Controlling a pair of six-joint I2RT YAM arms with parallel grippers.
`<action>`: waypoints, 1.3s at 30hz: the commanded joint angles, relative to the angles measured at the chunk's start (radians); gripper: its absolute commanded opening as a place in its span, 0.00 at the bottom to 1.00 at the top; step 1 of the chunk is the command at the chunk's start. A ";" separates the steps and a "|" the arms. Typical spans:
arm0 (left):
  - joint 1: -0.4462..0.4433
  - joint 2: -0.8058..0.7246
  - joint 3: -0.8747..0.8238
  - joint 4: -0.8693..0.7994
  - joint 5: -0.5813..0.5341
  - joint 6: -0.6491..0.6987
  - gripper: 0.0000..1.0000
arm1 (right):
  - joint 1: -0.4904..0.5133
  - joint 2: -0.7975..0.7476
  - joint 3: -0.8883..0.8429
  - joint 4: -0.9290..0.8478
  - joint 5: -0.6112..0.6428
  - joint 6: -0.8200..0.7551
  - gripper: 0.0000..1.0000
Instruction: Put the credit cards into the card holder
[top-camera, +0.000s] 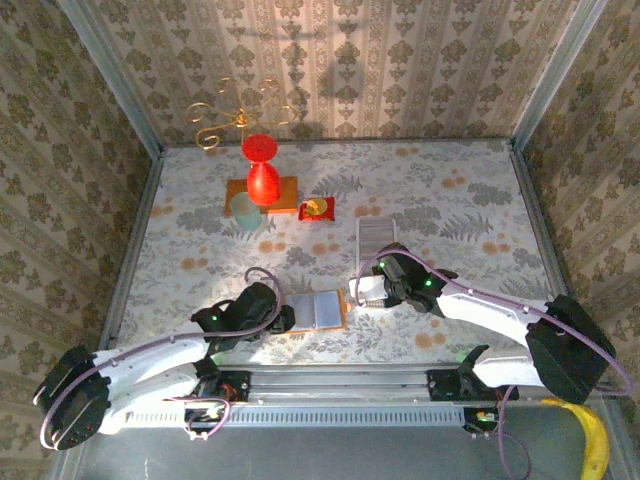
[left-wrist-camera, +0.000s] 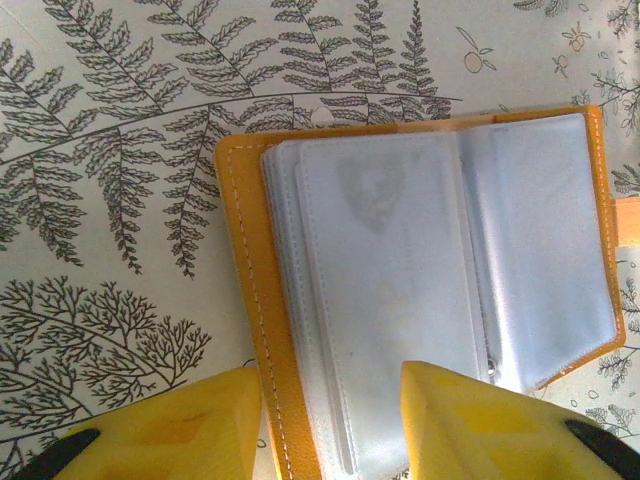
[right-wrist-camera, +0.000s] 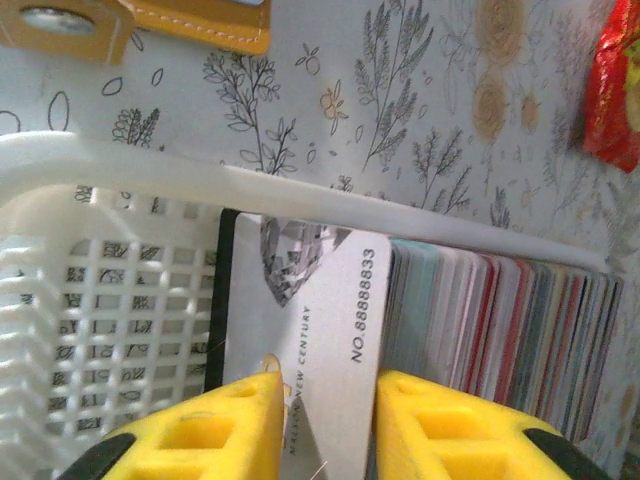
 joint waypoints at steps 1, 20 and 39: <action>0.003 0.006 -0.006 0.010 0.006 -0.016 0.41 | 0.007 -0.021 0.012 -0.035 0.034 -0.008 0.26; -0.002 0.008 -0.010 0.020 0.006 -0.024 0.38 | 0.007 0.019 0.014 0.035 0.074 0.010 0.71; -0.007 0.010 -0.015 0.026 0.001 -0.031 0.36 | 0.020 0.035 0.019 0.036 0.085 0.035 0.31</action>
